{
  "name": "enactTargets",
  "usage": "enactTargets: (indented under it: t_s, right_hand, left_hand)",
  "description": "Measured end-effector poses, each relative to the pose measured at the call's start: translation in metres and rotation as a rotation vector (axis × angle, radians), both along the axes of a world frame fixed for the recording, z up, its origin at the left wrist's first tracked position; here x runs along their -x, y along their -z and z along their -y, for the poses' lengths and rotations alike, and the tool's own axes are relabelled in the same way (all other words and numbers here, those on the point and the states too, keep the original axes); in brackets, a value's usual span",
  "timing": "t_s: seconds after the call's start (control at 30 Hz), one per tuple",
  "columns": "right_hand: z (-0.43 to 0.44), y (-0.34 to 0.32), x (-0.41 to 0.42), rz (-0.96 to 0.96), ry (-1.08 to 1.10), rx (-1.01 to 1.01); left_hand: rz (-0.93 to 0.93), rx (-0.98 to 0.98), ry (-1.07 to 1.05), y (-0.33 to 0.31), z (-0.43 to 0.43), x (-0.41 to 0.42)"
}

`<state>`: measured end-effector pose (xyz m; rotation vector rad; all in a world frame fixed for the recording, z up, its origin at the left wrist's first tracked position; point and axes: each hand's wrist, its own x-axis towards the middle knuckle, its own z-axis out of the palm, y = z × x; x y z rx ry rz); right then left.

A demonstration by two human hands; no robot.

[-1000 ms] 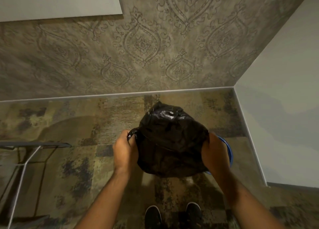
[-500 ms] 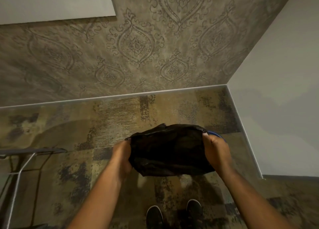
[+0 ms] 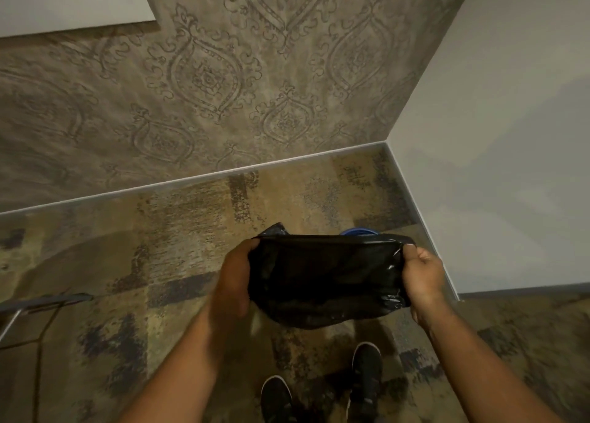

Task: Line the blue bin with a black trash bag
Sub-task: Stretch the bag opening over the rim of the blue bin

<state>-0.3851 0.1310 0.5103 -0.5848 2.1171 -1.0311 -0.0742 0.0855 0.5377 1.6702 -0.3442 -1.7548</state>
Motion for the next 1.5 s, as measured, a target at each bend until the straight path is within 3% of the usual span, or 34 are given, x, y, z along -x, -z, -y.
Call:
enactTargets:
  t_s: [0.23,0.33,0.43,0.57,0.73,1.0,1.17,1.3,1.37,1.5]
  right_hand:
    - [-0.007,-0.008,0.037,-0.219,0.063,0.265]
    - [-0.007,-0.009,0.069,-0.198,0.068,0.243]
    - [-0.008,0.003,0.106,-0.282,0.031,0.136]
    - [-0.017,0.03,0.137,-0.305,-0.02,0.025]
    - [-0.042,0.085,0.16,-0.271,-0.041,-0.109]
    - [-0.067,0.154,0.155,-0.205,-0.115,-0.275]
    - [-0.041,0.166,0.157,-0.133,-0.145,-0.288]
    - [-0.005,0.171,0.167,-0.173,-0.129,-0.285]
    - [0.017,0.172,0.171,-0.142,-0.105,-0.255]
    - [0.052,0.174,0.181,-0.142,-0.082,-0.142]
  left_hand:
    - [0.199,0.234,-0.059,0.015,0.01,0.095]
    - [0.204,0.315,-0.084,0.018,0.011,0.133]
    - [0.231,0.406,0.048,0.025,0.01,0.162]
    - [0.446,0.399,0.163,0.049,-0.002,0.191]
    - [0.508,0.368,0.13,0.101,-0.012,0.212]
    - [0.646,0.111,0.104,0.169,-0.029,0.214]
    - [0.601,0.046,0.074,0.194,-0.003,0.212]
    - [0.463,0.022,-0.034,0.21,0.029,0.211]
    - [0.412,0.064,-0.096,0.215,0.049,0.21]
    - [0.523,0.294,0.005,0.217,0.078,0.214]
